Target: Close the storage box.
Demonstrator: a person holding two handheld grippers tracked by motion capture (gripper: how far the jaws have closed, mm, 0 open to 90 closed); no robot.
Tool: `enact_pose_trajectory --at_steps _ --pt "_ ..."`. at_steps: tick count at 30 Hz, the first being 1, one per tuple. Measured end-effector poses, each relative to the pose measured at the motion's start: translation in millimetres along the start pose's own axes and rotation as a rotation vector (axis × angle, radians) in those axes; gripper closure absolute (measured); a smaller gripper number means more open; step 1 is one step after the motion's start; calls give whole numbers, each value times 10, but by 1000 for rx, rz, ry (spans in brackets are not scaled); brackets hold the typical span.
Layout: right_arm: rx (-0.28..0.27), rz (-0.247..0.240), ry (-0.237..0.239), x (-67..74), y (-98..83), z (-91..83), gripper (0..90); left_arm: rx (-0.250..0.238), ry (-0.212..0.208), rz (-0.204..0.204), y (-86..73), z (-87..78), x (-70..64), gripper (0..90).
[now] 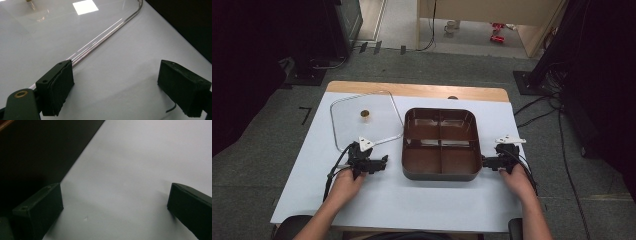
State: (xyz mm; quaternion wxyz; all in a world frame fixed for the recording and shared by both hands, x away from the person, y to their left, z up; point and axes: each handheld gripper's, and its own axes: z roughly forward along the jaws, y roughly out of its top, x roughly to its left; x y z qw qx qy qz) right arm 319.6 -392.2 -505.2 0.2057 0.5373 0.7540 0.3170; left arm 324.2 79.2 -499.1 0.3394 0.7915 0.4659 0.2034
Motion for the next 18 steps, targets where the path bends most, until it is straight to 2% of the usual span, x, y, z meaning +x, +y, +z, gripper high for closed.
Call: enact_pose_trajectory --at_steps 14,16,18 --pt "0 0 0 0 0 0 0 0 -1 2 2 -4 -4 141" --pt "-1 0 0 0 0 0 0 6 -4 2 7 -6 0 143" --pt "-1 0 0 0 0 0 0 31 -11 7 33 -14 5 143"
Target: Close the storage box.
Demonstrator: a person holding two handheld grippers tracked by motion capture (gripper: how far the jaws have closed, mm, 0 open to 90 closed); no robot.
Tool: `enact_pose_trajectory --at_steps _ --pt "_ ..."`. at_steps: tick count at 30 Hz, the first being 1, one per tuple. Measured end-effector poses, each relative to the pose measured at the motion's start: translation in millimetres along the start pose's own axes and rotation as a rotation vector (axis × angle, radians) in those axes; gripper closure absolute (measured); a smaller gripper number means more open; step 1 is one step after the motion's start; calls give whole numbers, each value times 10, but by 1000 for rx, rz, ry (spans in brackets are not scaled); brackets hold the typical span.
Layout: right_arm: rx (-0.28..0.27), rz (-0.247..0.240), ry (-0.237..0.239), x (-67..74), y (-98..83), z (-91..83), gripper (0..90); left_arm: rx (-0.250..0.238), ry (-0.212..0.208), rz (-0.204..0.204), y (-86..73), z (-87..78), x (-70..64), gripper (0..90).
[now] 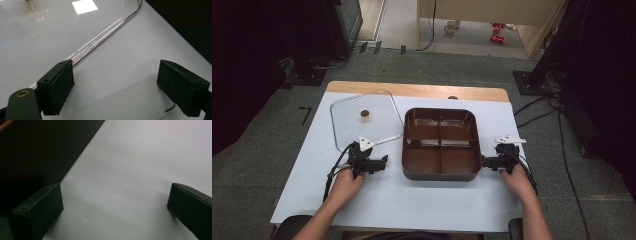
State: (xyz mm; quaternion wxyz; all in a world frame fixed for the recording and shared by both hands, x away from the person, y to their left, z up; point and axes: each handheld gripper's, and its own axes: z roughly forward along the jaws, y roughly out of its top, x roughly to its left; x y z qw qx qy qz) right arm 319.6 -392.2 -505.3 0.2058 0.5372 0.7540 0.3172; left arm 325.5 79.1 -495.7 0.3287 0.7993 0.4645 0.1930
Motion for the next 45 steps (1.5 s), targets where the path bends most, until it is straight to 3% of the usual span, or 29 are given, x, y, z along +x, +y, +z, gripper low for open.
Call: enact_pose_trajectory --at_steps 1,6,10,14,19,22,31,37,45 --pt "0 0 0 0 0 0 0 45 -14 18 39 -15 -1 144" --pt "0 0 0 0 0 0 0 82 -41 41 52 -46 -5 144" --pt "0 0 0 0 0 0 0 87 -60 48 51 -59 -5 143" --pt "0 0 0 0 0 0 0 65 -136 64 85 -132 33 143" --pt "0 0 0 0 0 0 0 47 -180 84 113 -189 68 143" --pt "0 0 0 0 0 0 0 57 -177 105 138 -198 75 155" --pt "0 0 0 0 0 0 0 46 -216 47 288 -265 267 167" --pt "-1 1 0 0 0 1 0 41 -206 76 385 -253 292 183" --pt "0 2 0 1 0 0 0 35 -197 68 492 -206 365 219"
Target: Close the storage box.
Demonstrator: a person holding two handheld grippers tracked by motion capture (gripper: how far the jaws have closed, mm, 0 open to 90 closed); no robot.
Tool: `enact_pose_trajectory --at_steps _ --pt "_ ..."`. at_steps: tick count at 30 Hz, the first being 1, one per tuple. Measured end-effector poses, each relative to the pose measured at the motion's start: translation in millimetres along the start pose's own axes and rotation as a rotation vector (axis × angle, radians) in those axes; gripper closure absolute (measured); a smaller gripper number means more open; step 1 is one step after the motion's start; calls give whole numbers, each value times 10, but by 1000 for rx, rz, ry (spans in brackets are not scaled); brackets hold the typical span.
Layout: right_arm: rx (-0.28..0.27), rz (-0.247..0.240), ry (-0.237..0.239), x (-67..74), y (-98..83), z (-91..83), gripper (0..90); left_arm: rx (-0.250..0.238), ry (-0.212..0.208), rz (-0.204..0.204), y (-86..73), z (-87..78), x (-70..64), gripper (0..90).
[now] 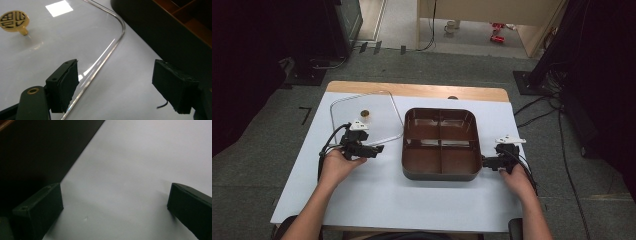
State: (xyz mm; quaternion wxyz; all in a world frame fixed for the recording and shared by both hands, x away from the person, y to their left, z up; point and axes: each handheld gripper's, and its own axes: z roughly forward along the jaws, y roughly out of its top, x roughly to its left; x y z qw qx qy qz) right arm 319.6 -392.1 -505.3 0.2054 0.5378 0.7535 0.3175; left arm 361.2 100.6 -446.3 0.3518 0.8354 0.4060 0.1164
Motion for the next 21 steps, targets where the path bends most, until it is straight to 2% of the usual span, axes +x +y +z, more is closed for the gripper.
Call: enact_pose_trajectory --at_steps 6,12,16,21 --pt "-1 -1 0 -1 0 1 0 2 19 -3 60 20 86 242" --pt "-1 -1 0 -1 -1 0 0 -5 16 -21 132 65 205 250" --pt "-1 -1 0 0 -1 0 0 -1 14 -17 165 78 262 253" --pt "-1 -2 0 -1 -1 0 0 -9 21 -37 232 88 370 258"
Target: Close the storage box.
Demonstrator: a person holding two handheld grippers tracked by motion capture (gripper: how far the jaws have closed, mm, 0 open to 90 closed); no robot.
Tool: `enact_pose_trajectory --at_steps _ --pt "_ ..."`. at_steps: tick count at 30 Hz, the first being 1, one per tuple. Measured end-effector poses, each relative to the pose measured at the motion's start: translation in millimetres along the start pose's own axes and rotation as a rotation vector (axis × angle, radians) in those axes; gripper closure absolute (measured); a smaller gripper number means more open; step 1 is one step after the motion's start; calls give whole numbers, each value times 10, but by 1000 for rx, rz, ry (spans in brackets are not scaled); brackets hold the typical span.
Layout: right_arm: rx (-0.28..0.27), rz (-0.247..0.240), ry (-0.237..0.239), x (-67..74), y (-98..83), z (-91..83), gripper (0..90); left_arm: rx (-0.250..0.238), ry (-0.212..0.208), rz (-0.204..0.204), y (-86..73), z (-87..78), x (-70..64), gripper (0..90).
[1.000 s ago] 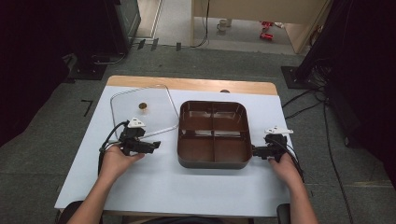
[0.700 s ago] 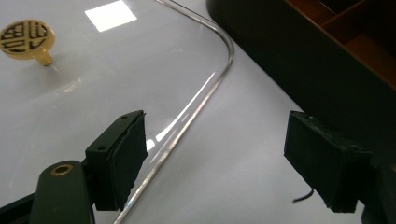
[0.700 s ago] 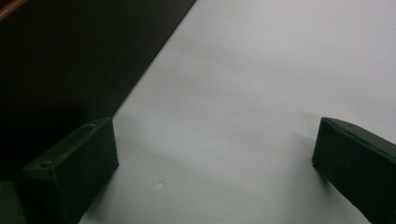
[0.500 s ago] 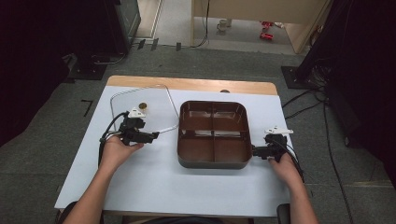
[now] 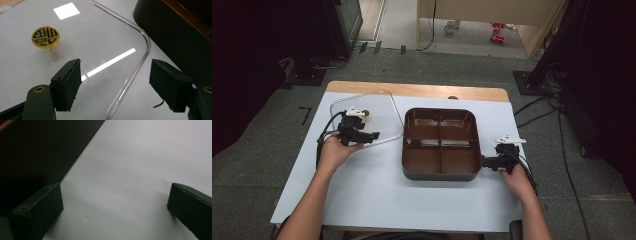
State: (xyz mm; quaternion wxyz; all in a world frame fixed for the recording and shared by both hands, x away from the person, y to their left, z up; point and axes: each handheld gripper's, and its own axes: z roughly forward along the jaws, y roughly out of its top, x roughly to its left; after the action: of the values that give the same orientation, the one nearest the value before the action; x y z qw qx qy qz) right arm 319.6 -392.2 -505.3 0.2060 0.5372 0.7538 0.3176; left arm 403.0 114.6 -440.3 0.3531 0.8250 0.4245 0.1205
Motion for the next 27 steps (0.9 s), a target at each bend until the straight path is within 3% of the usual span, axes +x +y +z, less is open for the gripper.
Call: enact_pose_trajectory --at_steps 8,21,27 --pt "0 0 0 0 0 0 0 -14 21 4 74 73 114 267" --pt "0 0 0 2 -1 -2 0 -28 75 -27 199 228 475 301" --pt "0 0 0 1 -1 -2 0 -46 99 -49 223 317 573 310"
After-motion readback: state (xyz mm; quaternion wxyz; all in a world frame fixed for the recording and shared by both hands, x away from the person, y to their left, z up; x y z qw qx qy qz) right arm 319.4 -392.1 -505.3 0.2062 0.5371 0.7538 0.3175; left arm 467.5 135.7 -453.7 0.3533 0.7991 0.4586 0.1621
